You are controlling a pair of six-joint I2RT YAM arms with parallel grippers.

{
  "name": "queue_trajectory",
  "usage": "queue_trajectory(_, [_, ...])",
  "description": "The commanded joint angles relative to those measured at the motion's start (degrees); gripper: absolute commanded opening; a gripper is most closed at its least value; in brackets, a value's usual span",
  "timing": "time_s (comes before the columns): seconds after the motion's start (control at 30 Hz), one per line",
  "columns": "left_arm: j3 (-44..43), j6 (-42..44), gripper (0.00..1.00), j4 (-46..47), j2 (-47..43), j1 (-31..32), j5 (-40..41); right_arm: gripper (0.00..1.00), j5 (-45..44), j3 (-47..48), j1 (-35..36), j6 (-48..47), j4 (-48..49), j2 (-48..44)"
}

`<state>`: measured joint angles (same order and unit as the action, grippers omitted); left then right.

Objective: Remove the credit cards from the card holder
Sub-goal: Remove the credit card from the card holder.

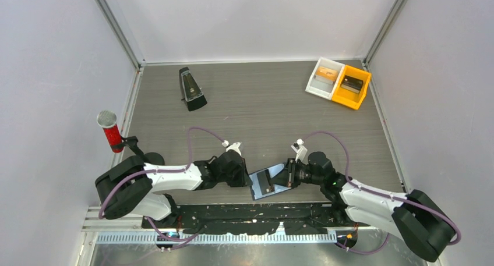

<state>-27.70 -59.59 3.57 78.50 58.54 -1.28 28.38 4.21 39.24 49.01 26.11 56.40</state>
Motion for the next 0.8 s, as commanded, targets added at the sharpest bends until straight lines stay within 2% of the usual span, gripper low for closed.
queue_trajectory(0.0, [1.00, 2.29, 0.13, -8.87, 0.45, 0.08, 4.42, 0.05, -5.48, 2.92, -0.22, -2.41, -9.60, -7.85])
queue_trajectory(0.2, [-1.19, 2.73, 0.13, -13.88, -0.55, 0.07, 6.89, 0.05, -12.66, 5.03, -0.56, -4.13, -21.74, -16.88])
queue_trajectory(0.37, [-4.75, 4.09, 0.18, -15.58, -2.57, 0.26, 4.96, 0.05, -12.58, 7.00, -0.75, -3.95, -25.59, -21.05])
queue_trajectory(0.6, [-11.29, 5.36, 0.42, -23.35, -12.00, 3.35, 6.92, 0.05, -9.46, 7.88, -0.75, 1.56, -27.87, -28.24])
queue_trajectory(0.77, [-13.24, 5.62, 0.52, -26.06, -18.94, 3.77, 7.33, 0.05, -8.08, 7.85, -0.75, 3.93, -26.57, -31.81])
